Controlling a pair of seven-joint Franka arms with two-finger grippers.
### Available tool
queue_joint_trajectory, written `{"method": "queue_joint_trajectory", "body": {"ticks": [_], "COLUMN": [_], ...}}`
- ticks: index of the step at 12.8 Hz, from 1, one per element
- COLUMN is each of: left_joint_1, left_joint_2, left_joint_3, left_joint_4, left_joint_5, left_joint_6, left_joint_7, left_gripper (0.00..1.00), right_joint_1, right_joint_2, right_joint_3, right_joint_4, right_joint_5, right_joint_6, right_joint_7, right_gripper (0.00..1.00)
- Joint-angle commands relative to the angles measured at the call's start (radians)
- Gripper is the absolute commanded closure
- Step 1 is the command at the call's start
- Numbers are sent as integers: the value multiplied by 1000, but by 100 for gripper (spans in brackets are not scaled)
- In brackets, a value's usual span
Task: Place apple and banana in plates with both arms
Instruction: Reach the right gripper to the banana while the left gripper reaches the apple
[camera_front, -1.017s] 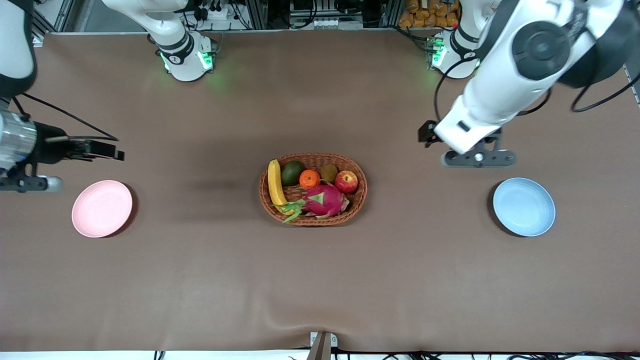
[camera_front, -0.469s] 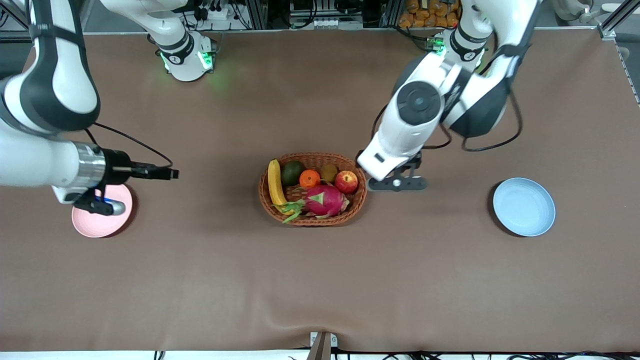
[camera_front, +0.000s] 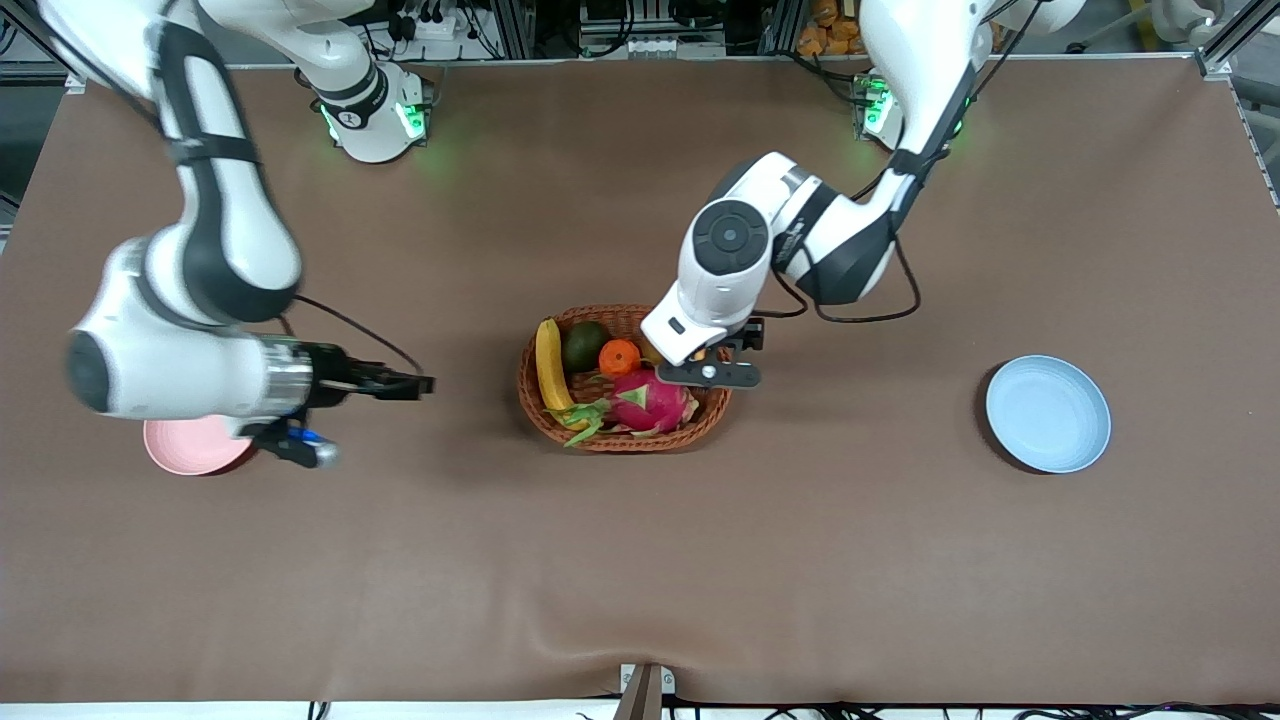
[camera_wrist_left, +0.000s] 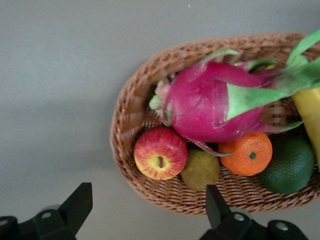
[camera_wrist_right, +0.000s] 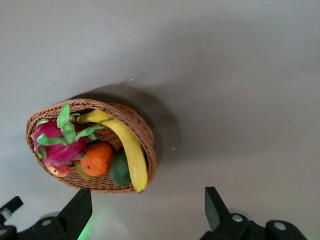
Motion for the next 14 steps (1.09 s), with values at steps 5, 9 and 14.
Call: {"method": "queue_joint_trajectory", "body": {"ticks": [5, 9, 14], "left_joint_1": [-30, -33, -36], "left_joint_2": [15, 49, 77], "left_joint_3": [7, 7, 7], "left_joint_4": [-168, -159, -128], "left_joint_5": [8, 65, 71], "left_joint_6": [260, 262, 270], "left_joint_7": [42, 54, 77], "left_gripper": [0, 0, 0], "right_joint_1": [116, 180, 240], "right_joint_2": [101, 137, 149], "right_joint_3": [-10, -12, -15], "right_joint_4": [10, 9, -72], "right_joint_5": [26, 17, 0], "right_joint_6": [98, 164, 179], "right_joint_7": [186, 257, 283], "right_gripper": [0, 8, 17]}}
